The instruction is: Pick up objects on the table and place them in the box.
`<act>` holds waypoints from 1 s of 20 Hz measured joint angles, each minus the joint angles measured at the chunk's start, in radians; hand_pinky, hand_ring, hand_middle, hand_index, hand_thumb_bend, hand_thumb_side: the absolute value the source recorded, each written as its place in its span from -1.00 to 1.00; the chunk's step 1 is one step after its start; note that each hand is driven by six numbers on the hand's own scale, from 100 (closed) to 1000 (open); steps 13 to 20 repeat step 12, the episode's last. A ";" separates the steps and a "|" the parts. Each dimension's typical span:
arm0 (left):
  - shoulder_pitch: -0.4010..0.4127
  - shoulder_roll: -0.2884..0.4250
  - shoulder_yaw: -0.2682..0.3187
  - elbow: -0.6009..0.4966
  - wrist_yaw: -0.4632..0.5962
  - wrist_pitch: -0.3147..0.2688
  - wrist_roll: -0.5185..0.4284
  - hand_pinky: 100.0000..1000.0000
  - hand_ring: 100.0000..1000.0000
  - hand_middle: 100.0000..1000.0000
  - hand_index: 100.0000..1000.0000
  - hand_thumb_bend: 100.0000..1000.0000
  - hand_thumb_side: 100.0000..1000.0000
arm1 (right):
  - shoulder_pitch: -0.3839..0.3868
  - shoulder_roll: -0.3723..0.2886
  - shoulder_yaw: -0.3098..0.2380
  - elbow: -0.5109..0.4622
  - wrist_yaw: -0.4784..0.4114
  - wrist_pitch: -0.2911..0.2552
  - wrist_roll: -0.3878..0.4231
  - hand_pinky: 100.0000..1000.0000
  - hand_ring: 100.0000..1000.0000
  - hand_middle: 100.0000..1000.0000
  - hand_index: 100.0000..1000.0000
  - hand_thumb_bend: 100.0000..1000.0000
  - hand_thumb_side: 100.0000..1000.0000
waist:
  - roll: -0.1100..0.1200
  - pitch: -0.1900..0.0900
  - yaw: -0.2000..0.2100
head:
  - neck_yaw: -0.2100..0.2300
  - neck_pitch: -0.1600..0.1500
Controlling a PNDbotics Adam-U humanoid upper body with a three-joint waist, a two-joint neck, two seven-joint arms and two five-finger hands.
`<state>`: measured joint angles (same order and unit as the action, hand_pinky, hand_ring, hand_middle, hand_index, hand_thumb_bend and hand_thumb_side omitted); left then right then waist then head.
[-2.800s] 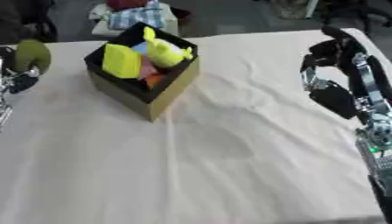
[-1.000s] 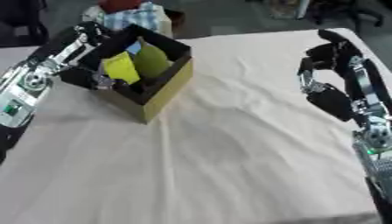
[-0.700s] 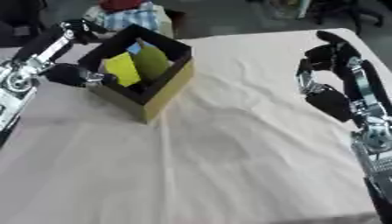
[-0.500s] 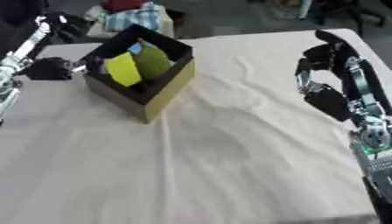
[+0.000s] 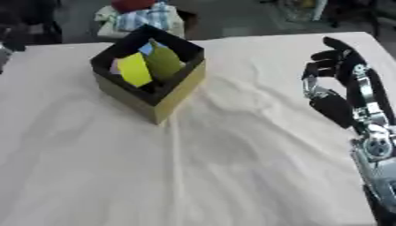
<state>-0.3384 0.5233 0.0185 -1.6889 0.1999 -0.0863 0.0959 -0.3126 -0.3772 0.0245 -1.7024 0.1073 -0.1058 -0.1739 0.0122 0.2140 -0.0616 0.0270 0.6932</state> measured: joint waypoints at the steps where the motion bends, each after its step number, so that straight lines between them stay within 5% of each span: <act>1: 0.024 -0.016 0.013 -0.007 0.022 -0.004 0.004 0.20 0.41 0.40 0.55 -0.18 0.06 | 0.007 0.010 -0.002 0.000 -0.010 -0.005 -0.018 0.34 0.42 0.36 0.70 -1.00 -0.50 | 0.000 0.000 0.001 | 0.004 0.000; 12: 0.156 -0.175 0.081 -0.038 0.081 0.004 0.017 0.18 0.38 0.35 0.56 -0.26 0.11 | 0.067 0.100 0.013 0.000 -0.087 -0.042 -0.115 0.32 0.34 0.31 0.66 -1.00 -0.48 | 0.000 0.000 0.013 | 0.054 0.023; 20: 0.156 -0.175 0.081 -0.038 0.081 0.004 0.017 0.18 0.38 0.35 0.56 -0.26 0.11 | 0.067 0.100 0.013 0.000 -0.087 -0.042 -0.115 0.32 0.34 0.31 0.66 -1.00 -0.48 | 0.000 0.000 0.013 | 0.054 0.023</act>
